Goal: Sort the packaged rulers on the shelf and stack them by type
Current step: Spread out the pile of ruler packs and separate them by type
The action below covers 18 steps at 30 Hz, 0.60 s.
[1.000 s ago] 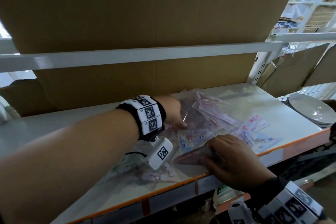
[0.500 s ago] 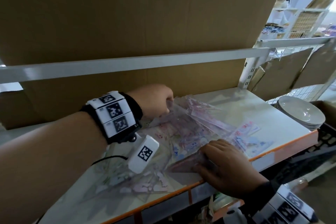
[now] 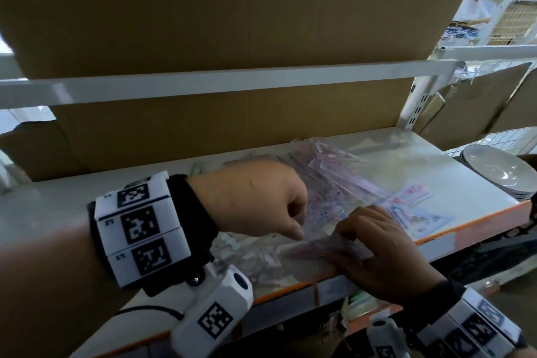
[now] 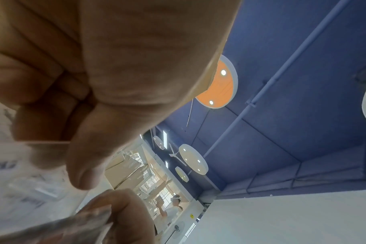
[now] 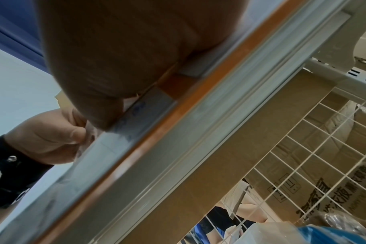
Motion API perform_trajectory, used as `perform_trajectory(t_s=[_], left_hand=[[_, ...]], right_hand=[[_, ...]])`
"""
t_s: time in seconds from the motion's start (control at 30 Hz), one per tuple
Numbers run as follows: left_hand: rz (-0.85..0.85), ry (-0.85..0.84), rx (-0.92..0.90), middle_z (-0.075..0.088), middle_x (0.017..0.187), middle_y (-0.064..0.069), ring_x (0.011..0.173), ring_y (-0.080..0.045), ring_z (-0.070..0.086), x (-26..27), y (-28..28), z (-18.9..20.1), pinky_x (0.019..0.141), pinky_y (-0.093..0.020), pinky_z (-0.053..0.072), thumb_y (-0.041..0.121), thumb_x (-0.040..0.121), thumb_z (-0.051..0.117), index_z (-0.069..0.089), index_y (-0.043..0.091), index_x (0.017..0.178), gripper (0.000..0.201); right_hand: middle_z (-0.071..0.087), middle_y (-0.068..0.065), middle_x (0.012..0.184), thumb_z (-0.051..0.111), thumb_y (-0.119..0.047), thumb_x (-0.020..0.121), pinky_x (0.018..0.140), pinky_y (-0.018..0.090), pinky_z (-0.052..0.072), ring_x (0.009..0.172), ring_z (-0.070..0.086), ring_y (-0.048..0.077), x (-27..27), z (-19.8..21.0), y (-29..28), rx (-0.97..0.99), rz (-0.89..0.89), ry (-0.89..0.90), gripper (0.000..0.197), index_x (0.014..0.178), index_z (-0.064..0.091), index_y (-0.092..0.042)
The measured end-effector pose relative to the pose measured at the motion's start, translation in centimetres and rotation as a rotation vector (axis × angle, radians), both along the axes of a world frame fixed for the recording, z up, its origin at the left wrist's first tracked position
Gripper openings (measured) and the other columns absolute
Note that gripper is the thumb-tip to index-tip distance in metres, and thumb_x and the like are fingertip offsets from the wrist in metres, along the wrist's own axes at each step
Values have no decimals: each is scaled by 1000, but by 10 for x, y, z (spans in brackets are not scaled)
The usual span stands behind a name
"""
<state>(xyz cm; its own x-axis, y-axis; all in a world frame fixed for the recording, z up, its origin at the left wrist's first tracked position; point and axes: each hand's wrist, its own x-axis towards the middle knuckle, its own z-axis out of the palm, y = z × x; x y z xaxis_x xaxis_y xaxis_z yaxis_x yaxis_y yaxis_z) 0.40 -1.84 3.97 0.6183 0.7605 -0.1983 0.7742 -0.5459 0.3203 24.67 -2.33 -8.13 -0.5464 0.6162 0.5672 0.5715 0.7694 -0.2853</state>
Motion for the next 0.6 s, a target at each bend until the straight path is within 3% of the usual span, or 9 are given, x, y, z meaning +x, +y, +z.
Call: perform_trajectory(t_s=[0.1, 0.17, 0.23, 0.33, 0.47, 0.53, 0.6], left_hand=[[-30, -16, -29, 69, 88, 11, 78, -4, 63, 10, -2, -5, 76, -34, 54, 40, 87, 70, 72, 24, 93, 16], [-52, -15, -19, 70, 91, 8, 81, -7, 63, 18, -4, -11, 79, -37, 54, 37, 88, 70, 73, 22, 96, 17], [-62, -39, 0, 71, 95, 8, 85, -8, 62, 25, -5, -17, 81, -35, 52, 34, 88, 70, 75, 23, 102, 18], [-92, -54, -35, 72, 100, 9, 90, -9, 61, 32, -8, -26, 84, -33, 50, 27, 90, 68, 74, 26, 112, 22], [-99, -55, -49, 71, 100, 10, 86, -6, 60, 32, -7, -27, 79, -30, 50, 29, 90, 68, 72, 26, 112, 22], [-9, -83, -26, 69, 96, 14, 83, 0, 60, 20, 2, -23, 71, -18, 48, 35, 88, 70, 71, 27, 106, 20], [142, -74, 11, 66, 91, 15, 80, 1, 60, -5, 16, -19, 68, -17, 48, 38, 86, 71, 69, 30, 98, 15]], right_hand=[[59, -8, 81, 61, -49, 90, 68, 32, 45, 74, 57, 18, 1, 2, -1, -31, 32, 25, 36, 85, 66, -14], [56, -13, 84, 62, -49, 88, 69, 29, 45, 77, 56, 12, 2, 4, -2, -62, 36, 39, 34, 87, 65, -15], [53, -16, 93, 67, -46, 85, 74, 26, 45, 84, 53, 4, 4, 5, -2, -88, 36, 47, 30, 93, 64, -18], [56, -14, 99, 78, -35, 80, 77, 33, 48, 91, 55, 8, 8, 8, -3, -156, 82, 34, 26, 96, 63, -20], [58, -11, 93, 70, -35, 88, 73, 36, 48, 86, 57, 13, 11, 6, -1, -189, 164, -26, 18, 98, 60, -24], [59, -12, 94, 65, -35, 90, 74, 33, 48, 88, 58, 11, 14, 4, 0, -166, 162, -12, 16, 99, 61, -23], [59, -14, 93, 62, -40, 91, 75, 33, 47, 87, 59, 11, 14, 1, 3, -124, 141, -34, 19, 98, 63, -22]])
